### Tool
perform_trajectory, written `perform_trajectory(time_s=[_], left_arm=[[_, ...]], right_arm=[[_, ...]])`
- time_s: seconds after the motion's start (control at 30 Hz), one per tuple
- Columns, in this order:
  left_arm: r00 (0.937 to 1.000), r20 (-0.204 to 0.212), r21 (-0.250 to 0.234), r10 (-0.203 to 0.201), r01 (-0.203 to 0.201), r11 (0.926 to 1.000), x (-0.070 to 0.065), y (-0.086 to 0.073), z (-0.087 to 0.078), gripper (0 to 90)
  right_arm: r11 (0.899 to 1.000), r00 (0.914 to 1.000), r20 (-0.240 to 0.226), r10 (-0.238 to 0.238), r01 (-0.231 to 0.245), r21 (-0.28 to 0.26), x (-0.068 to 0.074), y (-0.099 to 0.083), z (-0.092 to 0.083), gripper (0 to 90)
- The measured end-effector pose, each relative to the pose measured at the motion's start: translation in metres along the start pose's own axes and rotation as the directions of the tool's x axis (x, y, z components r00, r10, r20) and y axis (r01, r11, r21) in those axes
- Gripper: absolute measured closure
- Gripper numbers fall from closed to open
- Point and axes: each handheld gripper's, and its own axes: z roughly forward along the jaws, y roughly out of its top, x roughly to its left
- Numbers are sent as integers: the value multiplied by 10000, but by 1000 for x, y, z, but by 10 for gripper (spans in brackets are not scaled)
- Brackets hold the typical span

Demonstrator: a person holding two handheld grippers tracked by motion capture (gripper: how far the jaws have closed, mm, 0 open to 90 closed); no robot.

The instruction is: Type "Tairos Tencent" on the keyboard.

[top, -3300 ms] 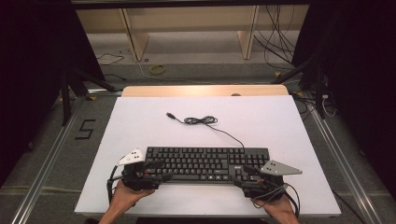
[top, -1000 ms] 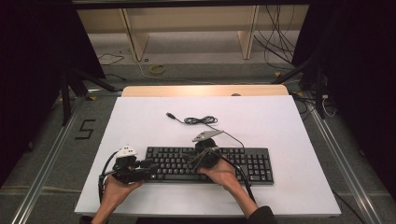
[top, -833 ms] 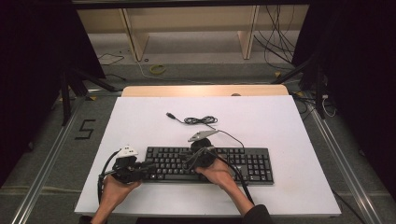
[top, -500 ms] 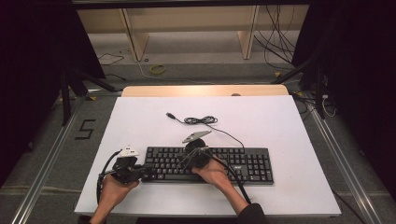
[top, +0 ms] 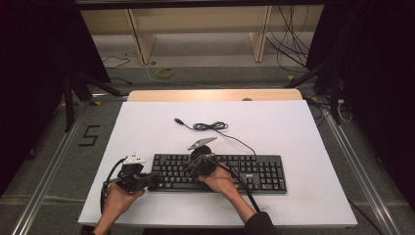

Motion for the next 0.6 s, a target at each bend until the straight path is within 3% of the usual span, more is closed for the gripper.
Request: perform_trajectory(time_s=[0.6], left_arm=[[10000, -7, 179, -97, 97, 9998, 1, -1, 2, 891]], right_arm=[[9999, 9999, 83, -66, 65, 158, 1, 1, 5, 900]])
